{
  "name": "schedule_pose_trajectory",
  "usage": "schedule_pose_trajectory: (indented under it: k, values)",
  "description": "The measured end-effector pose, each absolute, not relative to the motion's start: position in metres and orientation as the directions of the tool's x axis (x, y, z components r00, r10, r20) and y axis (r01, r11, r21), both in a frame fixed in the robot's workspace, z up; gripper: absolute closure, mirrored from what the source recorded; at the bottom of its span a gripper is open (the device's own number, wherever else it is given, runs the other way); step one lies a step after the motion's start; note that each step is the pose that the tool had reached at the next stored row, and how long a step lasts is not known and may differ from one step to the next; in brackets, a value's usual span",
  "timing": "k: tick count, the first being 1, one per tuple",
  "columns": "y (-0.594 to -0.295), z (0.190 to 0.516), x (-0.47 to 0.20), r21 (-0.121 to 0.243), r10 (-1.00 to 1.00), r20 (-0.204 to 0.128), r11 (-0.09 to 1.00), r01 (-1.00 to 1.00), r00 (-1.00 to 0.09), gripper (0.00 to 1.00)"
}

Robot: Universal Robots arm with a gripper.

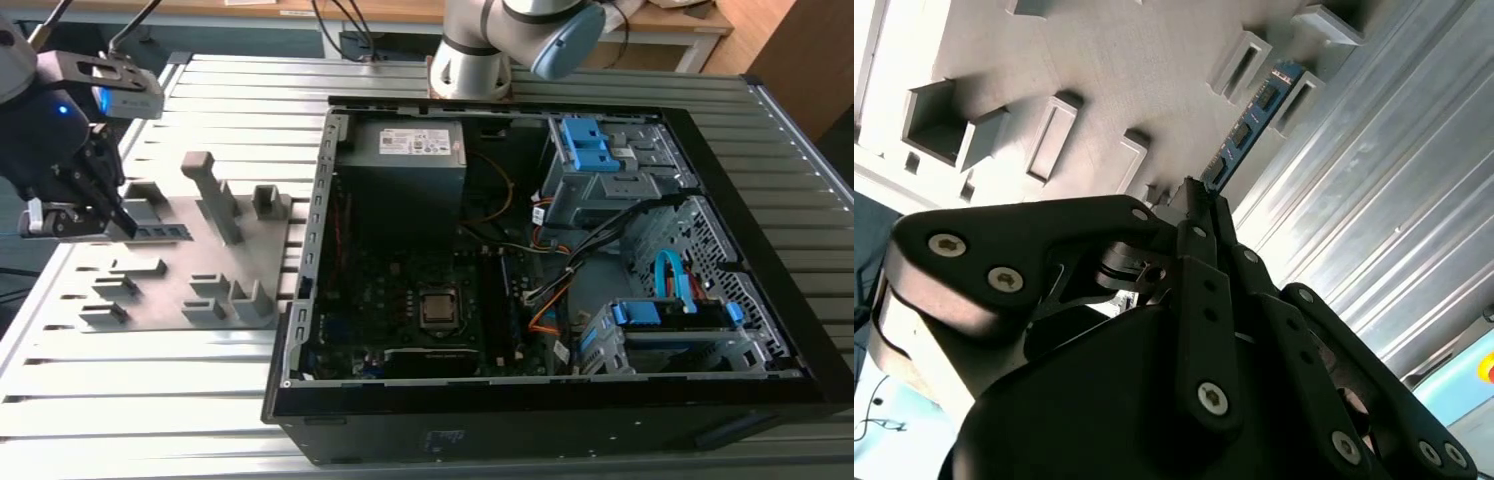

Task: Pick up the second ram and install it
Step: 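Pick up the second ram and move it above second insertion slot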

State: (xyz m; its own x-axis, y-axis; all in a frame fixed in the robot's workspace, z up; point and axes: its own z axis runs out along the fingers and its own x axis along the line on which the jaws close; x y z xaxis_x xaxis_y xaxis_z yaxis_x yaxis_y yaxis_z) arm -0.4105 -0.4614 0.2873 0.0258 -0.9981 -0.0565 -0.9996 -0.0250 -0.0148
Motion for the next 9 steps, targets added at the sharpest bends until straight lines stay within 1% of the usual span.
schedule_pose_trajectory:
  k: [9]
  values:
    - [-0.461, 0.298, -0.411, -0.015, -0.998, -0.057, -0.025, -1.000, 0.026, 0.86]
